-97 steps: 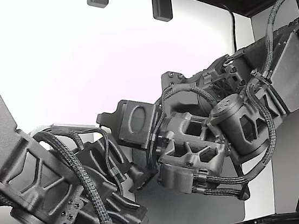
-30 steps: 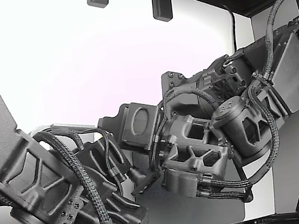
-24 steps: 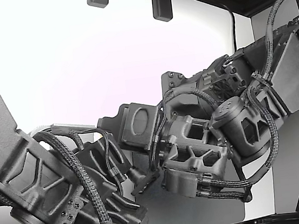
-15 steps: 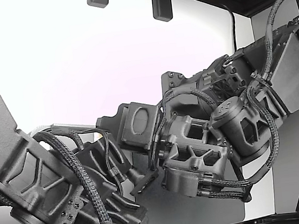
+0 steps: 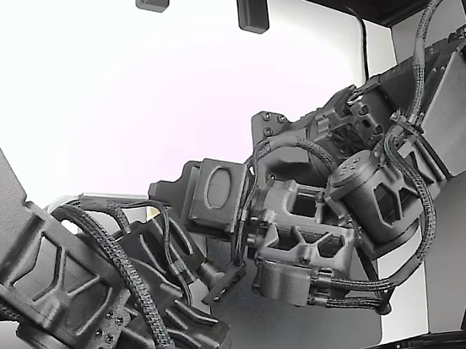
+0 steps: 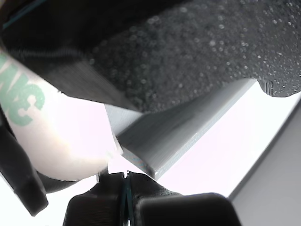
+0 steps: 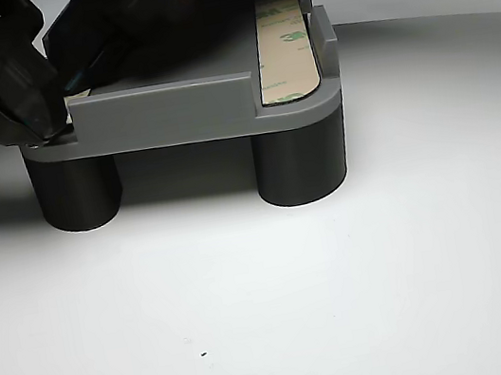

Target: Peel off protective film from adhesive tape.

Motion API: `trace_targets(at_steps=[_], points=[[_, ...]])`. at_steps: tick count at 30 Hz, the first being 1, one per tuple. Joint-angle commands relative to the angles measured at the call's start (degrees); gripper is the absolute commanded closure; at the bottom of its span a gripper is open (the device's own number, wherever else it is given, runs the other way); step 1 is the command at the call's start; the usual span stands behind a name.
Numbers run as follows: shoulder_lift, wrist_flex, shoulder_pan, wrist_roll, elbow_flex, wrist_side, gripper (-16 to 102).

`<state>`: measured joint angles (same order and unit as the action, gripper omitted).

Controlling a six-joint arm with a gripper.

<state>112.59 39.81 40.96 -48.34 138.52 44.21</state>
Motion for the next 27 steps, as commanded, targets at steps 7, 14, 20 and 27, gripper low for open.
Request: trace_targets(at_steps=[7,14,20,27], points=[[1.76,-0.44,-0.44,0.09,-1.14,0.35,97],[2.11,1.93,-0.35,0.53,-1.85,-1.23,97],[2.55,3.87,0.62,1.14,-2.46,-1.05,97],[2.46,5.19,1.05,1.58,-2.99,-1.14,97]])
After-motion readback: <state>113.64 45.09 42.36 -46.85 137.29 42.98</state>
